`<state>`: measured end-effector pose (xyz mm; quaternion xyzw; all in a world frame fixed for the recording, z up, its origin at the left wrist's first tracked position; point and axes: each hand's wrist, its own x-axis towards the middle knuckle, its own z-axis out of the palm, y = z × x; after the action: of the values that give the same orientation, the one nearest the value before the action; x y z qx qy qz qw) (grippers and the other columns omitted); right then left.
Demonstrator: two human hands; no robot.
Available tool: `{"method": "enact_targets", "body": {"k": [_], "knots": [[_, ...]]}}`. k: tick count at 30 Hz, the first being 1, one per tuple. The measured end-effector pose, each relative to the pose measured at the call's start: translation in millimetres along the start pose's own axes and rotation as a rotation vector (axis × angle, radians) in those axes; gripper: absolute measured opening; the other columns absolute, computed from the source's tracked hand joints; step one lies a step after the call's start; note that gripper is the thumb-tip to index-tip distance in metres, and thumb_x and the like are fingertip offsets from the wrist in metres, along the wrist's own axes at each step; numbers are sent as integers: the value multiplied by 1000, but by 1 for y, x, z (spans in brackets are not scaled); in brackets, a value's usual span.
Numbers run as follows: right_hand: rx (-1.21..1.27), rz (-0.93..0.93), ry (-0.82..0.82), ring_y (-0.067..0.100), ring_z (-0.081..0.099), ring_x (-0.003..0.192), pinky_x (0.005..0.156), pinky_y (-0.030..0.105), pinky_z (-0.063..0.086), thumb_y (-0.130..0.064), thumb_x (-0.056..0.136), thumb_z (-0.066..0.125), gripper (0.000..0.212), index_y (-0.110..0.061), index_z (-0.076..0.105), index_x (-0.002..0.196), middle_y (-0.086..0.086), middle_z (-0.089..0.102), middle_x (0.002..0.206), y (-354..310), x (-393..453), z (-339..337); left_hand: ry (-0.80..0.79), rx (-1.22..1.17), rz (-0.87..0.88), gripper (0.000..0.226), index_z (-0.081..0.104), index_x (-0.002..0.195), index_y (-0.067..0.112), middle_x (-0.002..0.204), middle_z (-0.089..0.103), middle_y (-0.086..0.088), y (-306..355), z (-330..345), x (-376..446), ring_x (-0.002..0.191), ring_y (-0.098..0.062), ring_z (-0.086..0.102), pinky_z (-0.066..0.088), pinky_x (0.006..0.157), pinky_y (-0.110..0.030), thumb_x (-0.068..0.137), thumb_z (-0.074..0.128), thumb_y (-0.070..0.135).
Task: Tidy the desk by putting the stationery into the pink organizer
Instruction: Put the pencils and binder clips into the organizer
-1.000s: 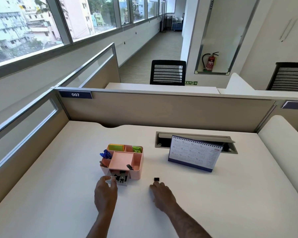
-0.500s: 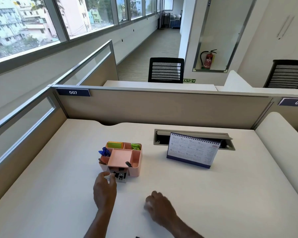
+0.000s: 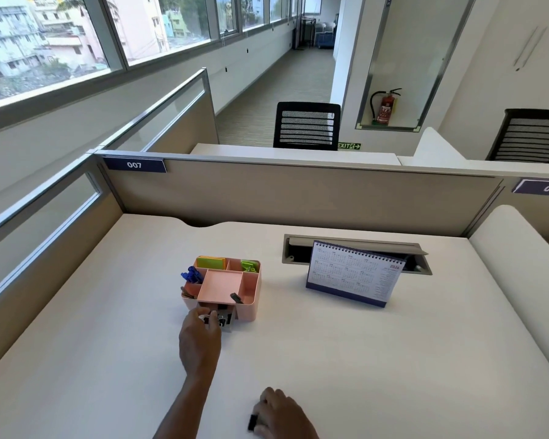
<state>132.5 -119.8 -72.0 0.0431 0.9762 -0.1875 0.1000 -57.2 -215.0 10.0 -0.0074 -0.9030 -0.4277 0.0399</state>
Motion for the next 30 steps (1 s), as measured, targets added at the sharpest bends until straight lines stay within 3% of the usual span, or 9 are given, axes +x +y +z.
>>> {"method": "enact_targets", "body": {"k": [2,4,8,11,18,21,23,27,30], "knots": [[155,61,54,11,57,91,77,23,47,-47,77,66,27,-34,58,100,-10,55,103,3,1,-10,-19,-4,15,14,66,104,10,100,73,-10,-2,-1,-5,84,-26,69,57,65,-35,93,67,18],[254,102,74,17,52,107,88,31,41,-32,89,56,21,-27,55,109,-3,57,113,8,6,-17,-63,-28,52,3,66,95,15,92,72,-5,-6,0,-14,78,-20,66,56,62,-33,93,67,15],[639,259,260,6,59,83,77,29,49,-20,88,59,10,-25,63,95,-9,66,91,3,24,-48,-264,-113,156,10,66,87,25,85,68,8,-20,2,-44,78,-8,64,51,66,-24,93,67,16],[855,313,349,0,60,74,71,18,49,-14,89,65,9,-22,68,90,-10,69,82,0,45,-72,-402,-164,171,7,70,89,27,88,73,13,-23,2,-59,81,-6,67,49,68,-18,93,69,21],[1056,320,402,4,64,66,63,20,53,-19,91,64,11,-23,70,99,-8,70,78,-11,71,-91,-329,-300,100,4,73,93,21,77,75,7,-14,-8,-42,68,-11,71,58,61,-27,89,73,19],[1015,327,402,7,66,81,75,26,57,-20,95,60,24,-21,66,118,-6,71,97,-11,73,-85,-118,-242,48,4,70,90,18,79,72,6,-14,-14,-16,71,-16,70,58,62,-32,90,72,21],[942,299,377,4,63,89,81,22,53,-15,96,57,32,-19,61,127,-6,69,112,-9,70,-81,-43,-176,12,7,69,92,16,84,72,3,-16,-16,3,79,-18,69,53,64,-26,92,70,23],[679,213,294,17,53,127,106,30,43,-15,98,52,45,-17,46,142,0,52,144,-9,73,-81,-99,7,-26,15,71,96,13,90,75,-3,-13,-6,25,80,-17,68,52,63,-25,92,69,27],[386,116,304,21,37,141,112,33,37,-15,98,53,56,-17,32,150,3,37,156,-11,85,-87,-146,123,-22,9,70,89,16,86,75,-2,-11,1,28,73,-19,67,52,58,-28,91,69,25]]}}
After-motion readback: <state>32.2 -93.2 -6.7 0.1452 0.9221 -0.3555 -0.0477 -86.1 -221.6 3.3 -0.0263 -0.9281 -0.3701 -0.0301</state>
